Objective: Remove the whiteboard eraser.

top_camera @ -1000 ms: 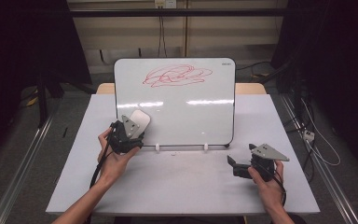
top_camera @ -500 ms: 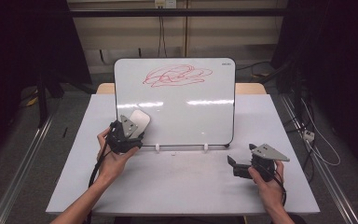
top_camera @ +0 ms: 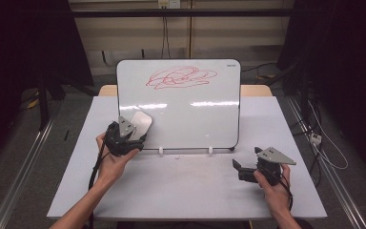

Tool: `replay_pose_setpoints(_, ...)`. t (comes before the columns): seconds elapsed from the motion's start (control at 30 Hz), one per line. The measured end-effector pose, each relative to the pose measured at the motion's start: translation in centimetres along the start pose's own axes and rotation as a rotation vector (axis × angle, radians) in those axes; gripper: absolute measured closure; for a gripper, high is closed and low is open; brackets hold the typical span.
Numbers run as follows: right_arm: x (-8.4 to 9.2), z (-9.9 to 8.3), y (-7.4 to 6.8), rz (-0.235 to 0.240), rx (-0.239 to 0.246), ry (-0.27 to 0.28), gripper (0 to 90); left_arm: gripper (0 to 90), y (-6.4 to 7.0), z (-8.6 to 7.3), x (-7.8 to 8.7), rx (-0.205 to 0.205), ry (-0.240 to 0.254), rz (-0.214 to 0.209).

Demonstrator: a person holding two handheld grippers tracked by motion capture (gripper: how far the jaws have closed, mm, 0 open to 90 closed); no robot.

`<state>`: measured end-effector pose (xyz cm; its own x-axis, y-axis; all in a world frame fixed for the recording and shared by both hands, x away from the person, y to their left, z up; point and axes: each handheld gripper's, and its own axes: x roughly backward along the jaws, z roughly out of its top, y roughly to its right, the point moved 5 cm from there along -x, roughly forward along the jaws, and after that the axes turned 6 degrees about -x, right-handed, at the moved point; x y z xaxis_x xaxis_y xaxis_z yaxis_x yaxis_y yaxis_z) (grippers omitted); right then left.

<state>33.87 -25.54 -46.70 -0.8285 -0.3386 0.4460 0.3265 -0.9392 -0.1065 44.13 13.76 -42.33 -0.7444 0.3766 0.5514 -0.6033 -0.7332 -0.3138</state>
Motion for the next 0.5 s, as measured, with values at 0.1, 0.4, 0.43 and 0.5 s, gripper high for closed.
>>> replay_pose_setpoints(0.1, 0.0, 0.0, 0.0, -0.001, -0.001, 0.000, 5.0, 31.2, 0.0, 0.0, 0.2, 0.008, 0.010, -0.016)
replay_pose_setpoints(0.4, -0.1, 0.1, -0.2, 0.001, -0.006, -0.003, 5.0, 31.2, -0.4, 0.6, 1.3, 0.039, 0.058, -0.019)
replay_pose_setpoints(0.43, -0.2, 0.1, -0.2, 0.001, -0.006, -0.003, 5.0, 31.2, -0.4, 0.7, 1.4, 0.033, 0.060, -0.020)
replay_pose_setpoints(0.5, -0.2, 0.1, -0.3, 0.002, -0.008, -0.003, 5.0, 31.2, -0.4, 0.8, 1.5, 0.032, 0.066, -0.023)
